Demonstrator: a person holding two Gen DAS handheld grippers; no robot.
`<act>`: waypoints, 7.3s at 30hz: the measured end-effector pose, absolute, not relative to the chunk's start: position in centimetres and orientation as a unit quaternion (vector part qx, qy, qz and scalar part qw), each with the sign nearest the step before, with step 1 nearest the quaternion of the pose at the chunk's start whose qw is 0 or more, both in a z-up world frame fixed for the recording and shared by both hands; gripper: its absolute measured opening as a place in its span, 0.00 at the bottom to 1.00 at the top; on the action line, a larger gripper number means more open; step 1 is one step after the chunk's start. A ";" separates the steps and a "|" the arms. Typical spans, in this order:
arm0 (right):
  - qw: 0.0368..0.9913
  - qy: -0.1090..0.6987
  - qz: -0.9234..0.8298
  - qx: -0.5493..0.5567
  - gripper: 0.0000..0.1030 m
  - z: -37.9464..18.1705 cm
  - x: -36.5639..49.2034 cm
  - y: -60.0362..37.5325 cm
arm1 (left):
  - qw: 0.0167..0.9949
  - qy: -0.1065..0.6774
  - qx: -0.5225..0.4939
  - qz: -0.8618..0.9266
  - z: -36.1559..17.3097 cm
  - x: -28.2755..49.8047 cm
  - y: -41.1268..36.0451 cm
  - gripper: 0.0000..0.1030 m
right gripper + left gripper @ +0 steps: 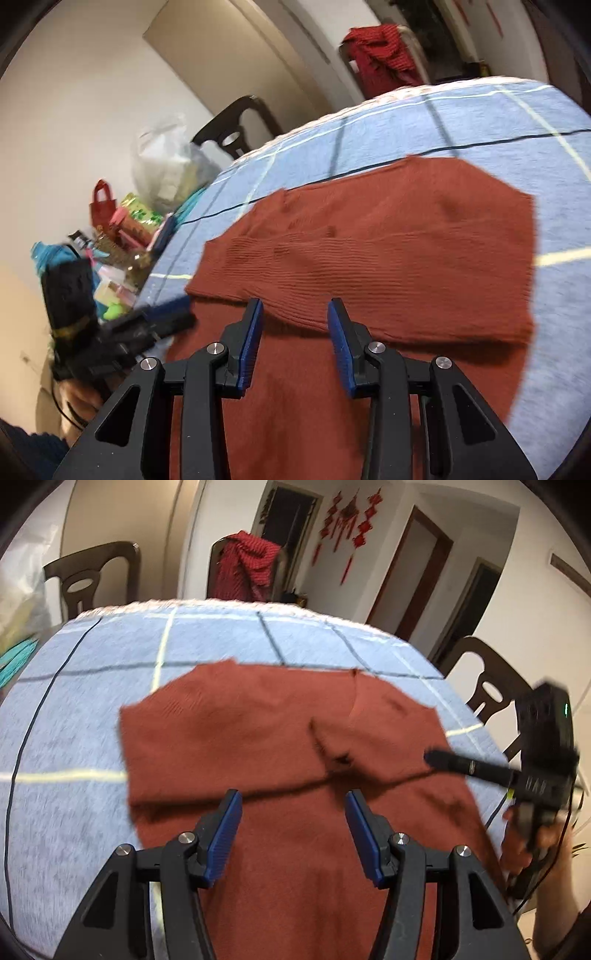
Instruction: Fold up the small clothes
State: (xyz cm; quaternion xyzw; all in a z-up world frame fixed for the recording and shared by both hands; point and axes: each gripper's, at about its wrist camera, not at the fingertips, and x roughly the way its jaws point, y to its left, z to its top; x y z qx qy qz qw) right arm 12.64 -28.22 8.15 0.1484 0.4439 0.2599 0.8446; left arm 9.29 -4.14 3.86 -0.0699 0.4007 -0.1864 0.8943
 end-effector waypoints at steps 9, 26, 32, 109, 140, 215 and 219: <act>0.856 0.436 0.216 0.177 0.36 8.2 12.5 -31.9 | 0.860 0.447 -0.066 -0.236 2.0 15.2 -8.9 0.42; 0.870 0.430 0.162 0.181 0.33 8.1 14.2 -34.9 | 0.874 0.417 -0.054 -0.242 3.3 17.5 -10.0 0.06; 0.875 0.426 0.160 0.166 0.31 8.7 14.1 -35.2 | 0.870 0.435 -0.047 -0.229 2.0 16.7 -9.5 0.08; 0.799 0.513 0.252 0.189 0.46 7.7 0.2 -34.9 | 0.872 0.438 -0.157 -0.154 -0.1 -3.7 -0.3 0.46; 0.804 0.467 0.286 0.233 0.06 9.1 -0.6 -35.9 | 0.877 0.362 -0.228 -0.219 2.2 -4.8 1.1 0.07; 0.834 0.460 0.229 0.203 0.27 8.2 16.4 -35.5 | 0.888 0.410 -0.171 -0.123 1.5 13.2 2.1 0.30; 0.839 0.464 0.183 0.218 0.14 7.7 17.1 -37.0 | 0.894 0.405 -0.160 -0.107 2.4 13.0 1.8 0.30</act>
